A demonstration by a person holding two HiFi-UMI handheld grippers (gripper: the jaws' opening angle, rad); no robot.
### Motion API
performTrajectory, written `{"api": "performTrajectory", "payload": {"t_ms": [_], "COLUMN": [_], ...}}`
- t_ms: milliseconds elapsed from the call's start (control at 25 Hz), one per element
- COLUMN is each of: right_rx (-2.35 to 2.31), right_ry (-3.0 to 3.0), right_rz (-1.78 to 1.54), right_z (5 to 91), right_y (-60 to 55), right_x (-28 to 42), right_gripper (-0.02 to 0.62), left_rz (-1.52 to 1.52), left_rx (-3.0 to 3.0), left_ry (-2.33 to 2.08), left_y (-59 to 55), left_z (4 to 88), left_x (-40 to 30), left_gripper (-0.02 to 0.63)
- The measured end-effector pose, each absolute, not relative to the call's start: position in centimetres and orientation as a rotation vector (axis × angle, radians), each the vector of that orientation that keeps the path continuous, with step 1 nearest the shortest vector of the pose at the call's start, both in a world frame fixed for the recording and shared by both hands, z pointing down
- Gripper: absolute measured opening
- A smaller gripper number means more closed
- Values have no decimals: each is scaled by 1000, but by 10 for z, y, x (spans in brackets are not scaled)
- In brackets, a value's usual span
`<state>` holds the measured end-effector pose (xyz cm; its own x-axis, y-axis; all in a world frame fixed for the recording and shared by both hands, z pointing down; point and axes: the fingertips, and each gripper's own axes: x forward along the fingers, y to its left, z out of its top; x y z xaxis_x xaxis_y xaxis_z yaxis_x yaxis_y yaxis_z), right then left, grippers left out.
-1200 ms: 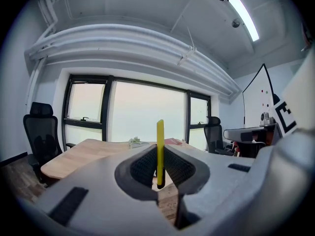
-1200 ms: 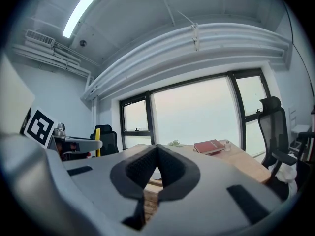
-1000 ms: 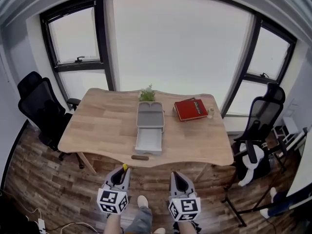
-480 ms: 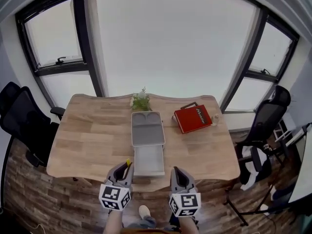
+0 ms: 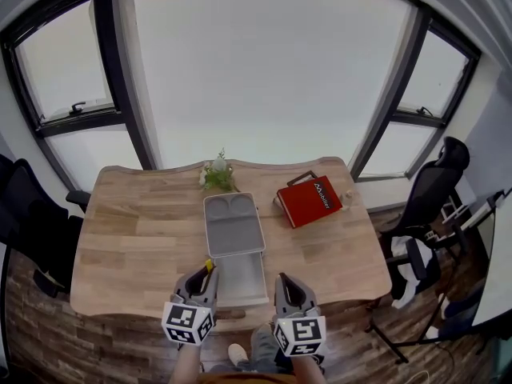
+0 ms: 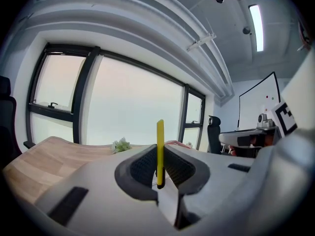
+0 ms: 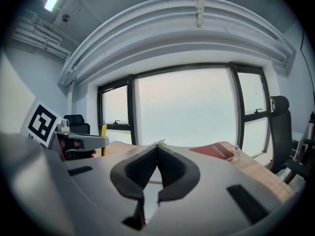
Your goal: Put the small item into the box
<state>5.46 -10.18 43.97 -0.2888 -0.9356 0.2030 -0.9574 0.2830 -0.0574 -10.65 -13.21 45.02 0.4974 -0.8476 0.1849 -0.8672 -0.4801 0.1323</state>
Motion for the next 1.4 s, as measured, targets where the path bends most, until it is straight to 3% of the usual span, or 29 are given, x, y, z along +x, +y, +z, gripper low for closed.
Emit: {"api": "performTrajectory", "payload": {"t_ms": [640,1400], "right_rx": [1752,1625], "right_ry": [-2401,-2315], "right_rz": [310,486], "right_z": [458,534], "right_y": [-130,-141], "right_x": [68,74], "right_gripper": [3,3], "left_rz": [174,513], "left_rx": [2473,2376], "left_ry": [-1502,-1322], "left_y": [-164,-163], "left_z": [471,568], "left_x": [-107,-82], "left_gripper": [40,40]}}
